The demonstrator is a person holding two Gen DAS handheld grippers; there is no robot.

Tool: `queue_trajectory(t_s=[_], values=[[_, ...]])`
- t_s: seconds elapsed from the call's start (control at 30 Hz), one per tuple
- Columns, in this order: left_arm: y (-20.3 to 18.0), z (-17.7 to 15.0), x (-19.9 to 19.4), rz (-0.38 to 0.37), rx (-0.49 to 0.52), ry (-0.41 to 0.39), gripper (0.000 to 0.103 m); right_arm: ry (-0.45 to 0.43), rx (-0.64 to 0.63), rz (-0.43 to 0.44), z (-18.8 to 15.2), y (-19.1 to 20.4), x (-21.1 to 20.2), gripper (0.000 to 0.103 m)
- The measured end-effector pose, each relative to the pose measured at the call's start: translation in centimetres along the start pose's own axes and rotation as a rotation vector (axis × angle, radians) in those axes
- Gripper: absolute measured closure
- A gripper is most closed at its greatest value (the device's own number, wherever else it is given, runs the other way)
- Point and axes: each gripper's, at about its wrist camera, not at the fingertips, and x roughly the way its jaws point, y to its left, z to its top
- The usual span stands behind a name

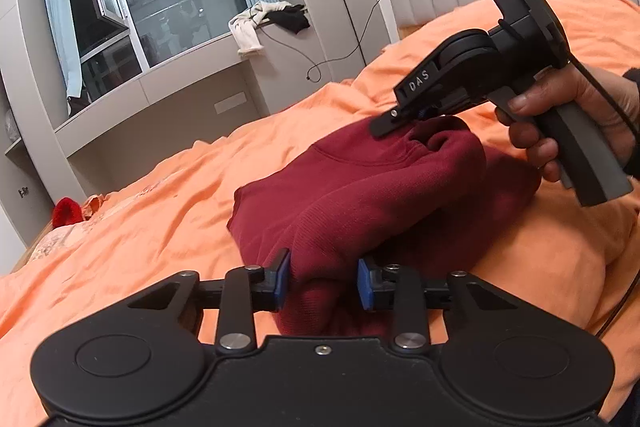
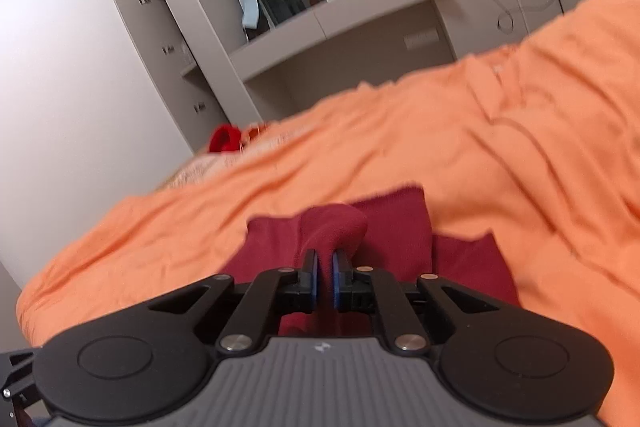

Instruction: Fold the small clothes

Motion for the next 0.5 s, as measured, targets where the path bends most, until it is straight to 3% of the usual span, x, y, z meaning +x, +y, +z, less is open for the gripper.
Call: queue_trajectory(t_s=[0.27,0.5], values=[[-1.6,2.3,0.5,-0.056,0.001,-0.048,0.072,-0.122,0.035,-0.013,2.2,-1.3,-3.1,0.096],[-3.7,2.3,1.2,-0.092,0.058,-0.041,0.072,-0.106,0.098,-0.066,2.1,-4.5,-4.3,0.096]])
